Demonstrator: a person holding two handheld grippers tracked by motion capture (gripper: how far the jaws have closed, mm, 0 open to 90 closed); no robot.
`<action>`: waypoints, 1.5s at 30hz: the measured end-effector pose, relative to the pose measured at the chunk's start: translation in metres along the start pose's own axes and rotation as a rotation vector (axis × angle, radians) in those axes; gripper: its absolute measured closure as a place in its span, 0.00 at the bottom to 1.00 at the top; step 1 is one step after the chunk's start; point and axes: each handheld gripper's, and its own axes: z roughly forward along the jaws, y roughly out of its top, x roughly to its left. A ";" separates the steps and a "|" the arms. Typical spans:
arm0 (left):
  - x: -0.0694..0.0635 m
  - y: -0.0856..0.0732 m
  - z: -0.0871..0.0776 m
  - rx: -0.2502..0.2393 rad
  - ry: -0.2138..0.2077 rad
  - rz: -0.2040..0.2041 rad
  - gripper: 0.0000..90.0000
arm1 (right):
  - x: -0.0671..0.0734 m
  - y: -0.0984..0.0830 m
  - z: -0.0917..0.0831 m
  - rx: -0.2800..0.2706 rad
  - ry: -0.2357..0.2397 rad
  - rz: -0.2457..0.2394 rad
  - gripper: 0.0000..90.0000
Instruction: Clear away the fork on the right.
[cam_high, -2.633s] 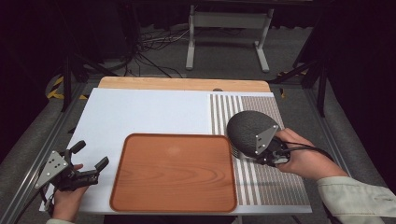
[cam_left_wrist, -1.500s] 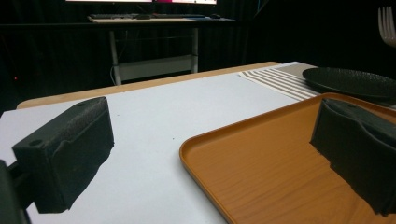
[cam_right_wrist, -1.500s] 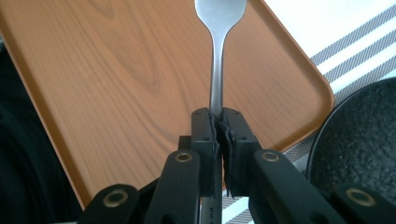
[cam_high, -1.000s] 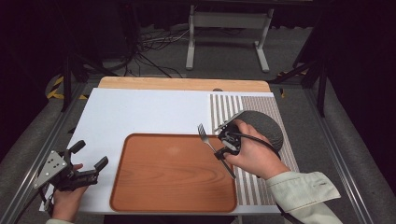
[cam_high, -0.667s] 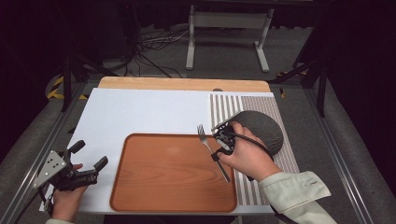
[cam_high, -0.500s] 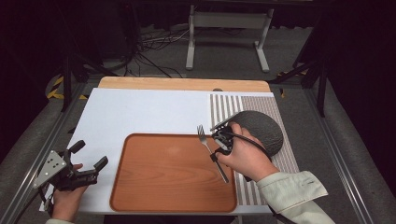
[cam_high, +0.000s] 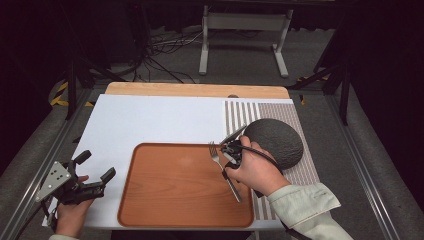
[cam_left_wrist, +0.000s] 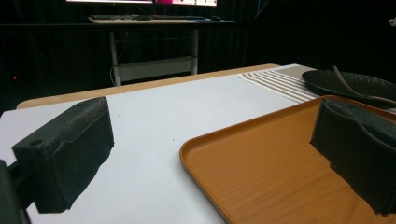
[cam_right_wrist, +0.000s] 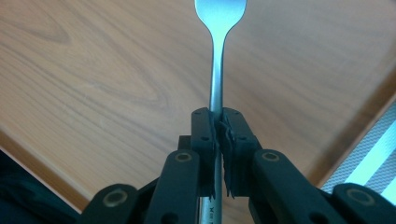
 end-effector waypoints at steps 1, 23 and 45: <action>0.000 0.000 0.000 0.000 0.000 0.000 0.00 | 0.000 0.000 0.002 0.009 -0.004 0.004 0.94; 0.000 0.000 0.000 0.001 -0.001 0.002 0.00 | 0.003 0.000 0.023 0.141 -0.027 0.082 0.94; 0.000 0.000 0.000 0.000 -0.001 0.004 0.00 | 0.003 -0.002 0.034 0.195 -0.042 0.126 0.94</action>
